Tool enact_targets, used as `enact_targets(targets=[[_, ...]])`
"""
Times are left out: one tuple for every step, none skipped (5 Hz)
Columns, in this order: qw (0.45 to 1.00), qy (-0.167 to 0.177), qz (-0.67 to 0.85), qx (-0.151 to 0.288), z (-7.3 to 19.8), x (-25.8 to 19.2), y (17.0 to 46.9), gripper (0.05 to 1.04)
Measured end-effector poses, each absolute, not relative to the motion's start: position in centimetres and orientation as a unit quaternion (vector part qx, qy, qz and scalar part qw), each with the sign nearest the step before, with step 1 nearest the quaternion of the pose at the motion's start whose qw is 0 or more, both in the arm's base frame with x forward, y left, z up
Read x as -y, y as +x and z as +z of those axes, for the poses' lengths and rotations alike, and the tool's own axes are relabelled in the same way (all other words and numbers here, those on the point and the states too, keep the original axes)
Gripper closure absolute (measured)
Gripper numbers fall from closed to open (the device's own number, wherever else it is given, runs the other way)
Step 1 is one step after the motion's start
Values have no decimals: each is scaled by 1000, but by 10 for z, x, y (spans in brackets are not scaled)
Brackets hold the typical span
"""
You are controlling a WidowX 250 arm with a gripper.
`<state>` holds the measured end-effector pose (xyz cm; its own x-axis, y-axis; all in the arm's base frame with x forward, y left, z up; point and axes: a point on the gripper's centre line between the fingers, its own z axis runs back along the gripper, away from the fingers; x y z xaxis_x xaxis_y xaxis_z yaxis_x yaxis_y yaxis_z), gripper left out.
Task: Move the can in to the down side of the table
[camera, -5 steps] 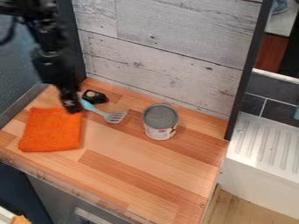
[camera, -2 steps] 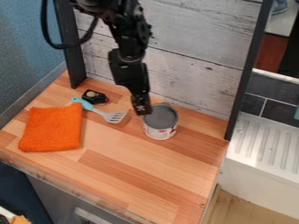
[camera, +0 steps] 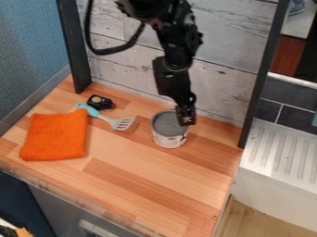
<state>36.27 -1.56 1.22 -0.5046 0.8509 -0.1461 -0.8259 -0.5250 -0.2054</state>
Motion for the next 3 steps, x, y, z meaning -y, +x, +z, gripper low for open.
enact_targets(targets=[[492, -111, 862, 47, 4, 34, 371, 84], [500, -103, 859, 39, -3, 44, 378, 84], [495, -91, 863, 40, -12, 42, 379, 84]])
